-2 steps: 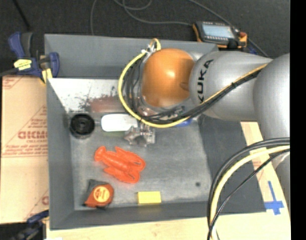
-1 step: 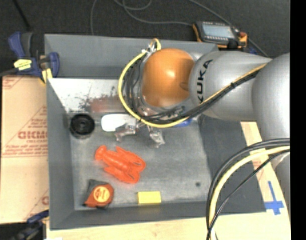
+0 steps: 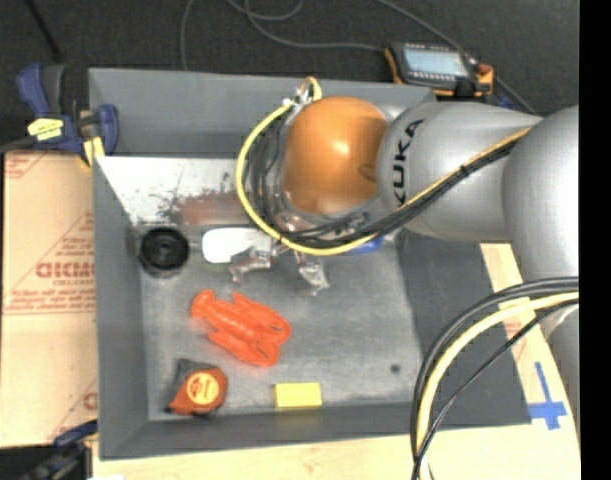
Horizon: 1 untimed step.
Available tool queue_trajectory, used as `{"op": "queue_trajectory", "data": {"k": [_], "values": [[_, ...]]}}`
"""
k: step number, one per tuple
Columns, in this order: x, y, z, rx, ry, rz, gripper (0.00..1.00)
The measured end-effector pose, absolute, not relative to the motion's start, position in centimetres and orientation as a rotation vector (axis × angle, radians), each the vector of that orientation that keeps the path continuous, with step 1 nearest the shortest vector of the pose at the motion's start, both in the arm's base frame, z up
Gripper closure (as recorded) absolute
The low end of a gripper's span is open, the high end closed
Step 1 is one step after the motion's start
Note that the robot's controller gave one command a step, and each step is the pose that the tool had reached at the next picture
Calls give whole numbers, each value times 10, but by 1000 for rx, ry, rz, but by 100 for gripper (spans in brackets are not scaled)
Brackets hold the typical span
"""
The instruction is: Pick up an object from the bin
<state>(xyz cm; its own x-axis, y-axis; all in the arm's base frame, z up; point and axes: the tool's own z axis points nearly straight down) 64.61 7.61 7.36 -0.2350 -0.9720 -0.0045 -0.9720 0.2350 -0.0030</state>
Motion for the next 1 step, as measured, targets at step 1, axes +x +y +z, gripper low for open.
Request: {"op": "queue_trajectory", "data": {"k": [1], "values": [[646,97,73,-2035,2387,-7,0]]}}
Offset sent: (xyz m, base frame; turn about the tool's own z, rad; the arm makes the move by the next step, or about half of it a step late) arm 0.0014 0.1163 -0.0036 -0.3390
